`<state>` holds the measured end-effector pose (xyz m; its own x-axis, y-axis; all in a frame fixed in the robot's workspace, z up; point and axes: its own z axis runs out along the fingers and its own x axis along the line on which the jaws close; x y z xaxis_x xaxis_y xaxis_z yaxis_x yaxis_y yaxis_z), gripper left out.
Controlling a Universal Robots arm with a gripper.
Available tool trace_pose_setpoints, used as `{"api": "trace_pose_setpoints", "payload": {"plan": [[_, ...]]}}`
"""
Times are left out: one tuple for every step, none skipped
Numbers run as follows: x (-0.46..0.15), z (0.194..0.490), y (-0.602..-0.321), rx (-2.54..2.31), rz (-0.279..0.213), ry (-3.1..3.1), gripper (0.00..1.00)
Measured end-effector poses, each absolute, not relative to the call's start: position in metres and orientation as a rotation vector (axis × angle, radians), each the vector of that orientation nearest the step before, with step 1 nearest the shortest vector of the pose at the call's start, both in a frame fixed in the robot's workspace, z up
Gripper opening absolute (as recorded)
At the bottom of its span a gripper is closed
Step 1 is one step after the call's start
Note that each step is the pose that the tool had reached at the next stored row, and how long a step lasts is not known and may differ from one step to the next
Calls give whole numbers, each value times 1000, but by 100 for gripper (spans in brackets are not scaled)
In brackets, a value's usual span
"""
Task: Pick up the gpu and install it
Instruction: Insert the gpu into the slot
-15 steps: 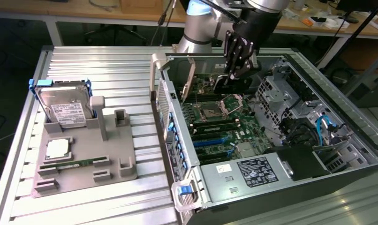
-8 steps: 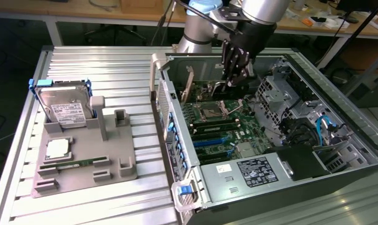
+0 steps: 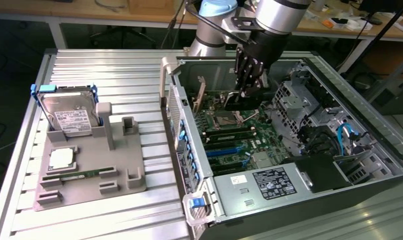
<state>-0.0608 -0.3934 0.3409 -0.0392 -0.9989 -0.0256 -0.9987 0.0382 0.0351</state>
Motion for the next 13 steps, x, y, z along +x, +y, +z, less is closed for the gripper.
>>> {"api": "trace_pose_setpoints", "payload": {"plan": [[-61,341,-393,2173,-67,-2259,27],[-61,341,-393,2173,-67,-2259,27],[-61,341,-393,2173,-67,-2259,27],[-61,341,-393,2173,-67,-2259,27],[-61,341,-393,2173,-67,-2259,27],[-61,341,-393,2173,-67,-2259,27],[-61,341,-393,2173,-67,-2259,27],[-61,340,-393,2173,-67,-2259,27],[-61,339,-394,2173,-67,-2259,27],[-61,339,-394,2173,-67,-2259,27],[-61,339,-394,2173,-66,-2259,27],[-61,339,-394,2173,-66,-2259,27],[-61,339,-394,2172,-65,-2258,27]]}}
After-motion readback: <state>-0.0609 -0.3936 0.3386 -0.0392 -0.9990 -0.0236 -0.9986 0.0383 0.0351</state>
